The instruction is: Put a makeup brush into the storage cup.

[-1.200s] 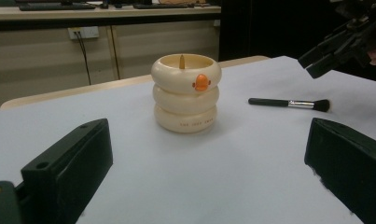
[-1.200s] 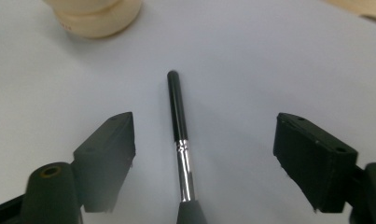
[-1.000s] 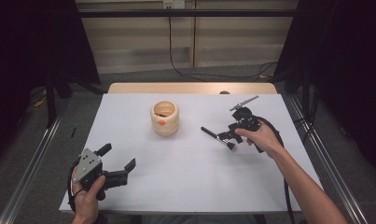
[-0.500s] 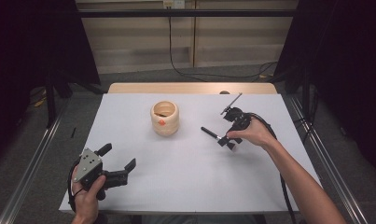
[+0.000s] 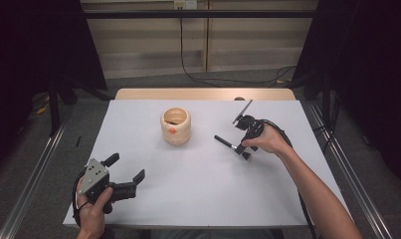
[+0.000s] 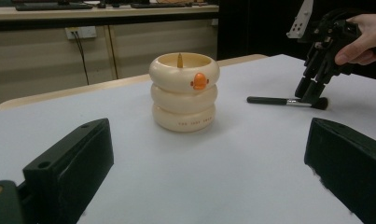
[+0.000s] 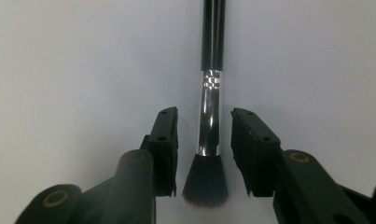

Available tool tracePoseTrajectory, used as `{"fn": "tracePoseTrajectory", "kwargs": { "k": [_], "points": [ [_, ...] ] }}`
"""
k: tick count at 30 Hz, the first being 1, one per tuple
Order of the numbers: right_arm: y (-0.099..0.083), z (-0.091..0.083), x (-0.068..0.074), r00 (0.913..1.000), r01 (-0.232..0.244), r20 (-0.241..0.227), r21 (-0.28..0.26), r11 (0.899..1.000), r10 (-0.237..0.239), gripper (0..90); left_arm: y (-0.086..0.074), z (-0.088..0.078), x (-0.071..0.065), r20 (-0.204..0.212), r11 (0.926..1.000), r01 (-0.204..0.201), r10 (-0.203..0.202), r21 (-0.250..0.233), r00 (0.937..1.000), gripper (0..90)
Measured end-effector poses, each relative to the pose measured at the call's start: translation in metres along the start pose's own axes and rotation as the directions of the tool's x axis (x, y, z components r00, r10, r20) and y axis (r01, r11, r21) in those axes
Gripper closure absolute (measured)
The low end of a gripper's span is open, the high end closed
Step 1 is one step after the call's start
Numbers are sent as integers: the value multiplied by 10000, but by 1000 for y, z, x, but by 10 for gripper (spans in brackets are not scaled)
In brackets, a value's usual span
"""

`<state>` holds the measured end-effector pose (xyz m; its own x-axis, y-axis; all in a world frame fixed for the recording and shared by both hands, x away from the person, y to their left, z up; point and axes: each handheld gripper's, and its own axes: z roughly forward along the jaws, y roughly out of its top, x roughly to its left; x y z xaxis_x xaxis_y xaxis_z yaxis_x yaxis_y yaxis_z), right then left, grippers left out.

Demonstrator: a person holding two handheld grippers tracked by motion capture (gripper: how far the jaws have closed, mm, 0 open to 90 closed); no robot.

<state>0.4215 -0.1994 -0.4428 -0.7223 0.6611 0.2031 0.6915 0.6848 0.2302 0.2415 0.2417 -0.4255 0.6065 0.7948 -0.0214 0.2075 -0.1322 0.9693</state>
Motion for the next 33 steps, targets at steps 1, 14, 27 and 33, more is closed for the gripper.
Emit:
{"fn": "tracePoseTrajectory", "kwargs": {
  "k": [1, 14, 27, 33],
  "points": [
    [0, 1, 0, 9999, 87, 75, 27, 10000, -87, 617, 0, 0, 0, 5, 10000, 2, -2, -6, 10000, 11],
    [4, 10, -1, 9984, 163, 531, 234, 9996, -175, 673, -1, 1, 2, -45, 9999, -35, 36, 111, 10000, 12],
    [9, 13, 9, 9902, 317, 1336, 666, 9973, -404, 705, -1, 1, 1, -23, 9999, -47, 47, 118, 10000, 12],
    [15, 14, 11, 9876, 373, 1478, 1060, 9937, -529, 726, -1, 1, 1, 28, 9998, -78, 77, 171, 10000, 12]
  ]
}}
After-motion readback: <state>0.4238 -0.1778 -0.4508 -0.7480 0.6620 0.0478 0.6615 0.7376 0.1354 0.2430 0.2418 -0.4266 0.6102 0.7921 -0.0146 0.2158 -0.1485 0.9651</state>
